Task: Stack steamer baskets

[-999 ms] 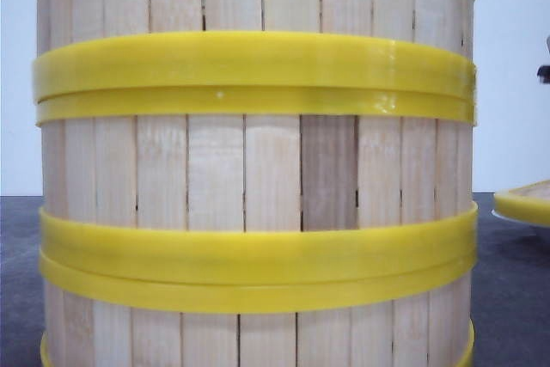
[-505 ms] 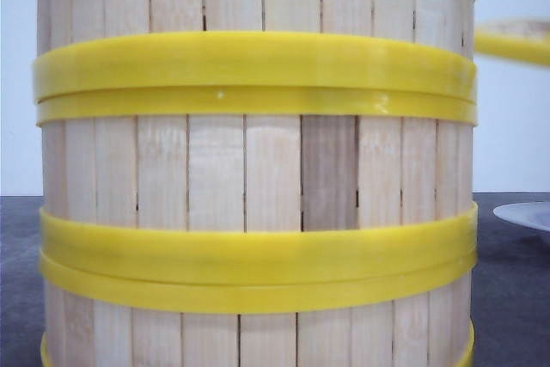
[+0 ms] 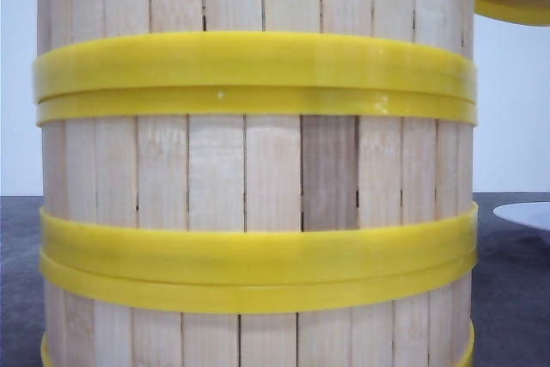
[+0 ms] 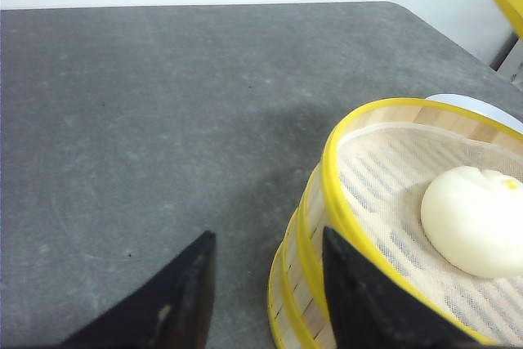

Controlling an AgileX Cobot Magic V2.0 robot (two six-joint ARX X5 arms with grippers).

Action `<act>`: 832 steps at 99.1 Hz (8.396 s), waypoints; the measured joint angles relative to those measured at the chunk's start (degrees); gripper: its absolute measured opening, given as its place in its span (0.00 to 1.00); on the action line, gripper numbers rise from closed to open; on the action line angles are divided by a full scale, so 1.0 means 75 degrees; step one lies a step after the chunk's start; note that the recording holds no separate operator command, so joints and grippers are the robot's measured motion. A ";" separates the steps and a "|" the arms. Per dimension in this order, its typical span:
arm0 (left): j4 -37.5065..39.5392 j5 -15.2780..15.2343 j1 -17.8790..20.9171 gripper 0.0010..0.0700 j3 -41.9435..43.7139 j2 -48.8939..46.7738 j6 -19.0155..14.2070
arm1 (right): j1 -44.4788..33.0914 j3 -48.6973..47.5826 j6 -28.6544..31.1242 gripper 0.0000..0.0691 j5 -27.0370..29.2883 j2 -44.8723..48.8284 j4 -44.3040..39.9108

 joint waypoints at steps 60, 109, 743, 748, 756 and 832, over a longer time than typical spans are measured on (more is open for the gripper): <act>0.0003 0.0000 0.0000 0.33 0.0000 0.0000 -0.0003 | 0.2722 0.0055 -0.0006 0.08 0.0836 0.0842 0.0609; 0.0003 0.0000 0.0000 0.33 0.0000 0.0000 -0.0003 | 0.3226 0.0064 -0.0087 0.08 0.1285 0.1853 0.1037; 0.3491 -0.0411 0.4048 0.02 -0.5438 -0.2838 0.1565 | 0.1102 -0.0772 0.0959 0.02 0.7787 -0.3264 0.0458; 0.3491 -0.0411 0.4051 0.02 -0.5438 -0.2838 0.1565 | 0.0510 -0.0772 0.0667 0.02 0.7533 -0.3264 0.0740; 0.3491 -0.0408 0.4051 0.02 -0.5438 -0.2838 0.1565 | -0.0539 -0.0772 0.0085 0.02 0.6779 -0.3264 0.1075; 0.3494 -0.0408 0.4048 0.02 -0.5438 -0.2838 0.1565 | -0.4071 -0.6341 -0.1090 0.02 0.3966 -0.5753 0.6059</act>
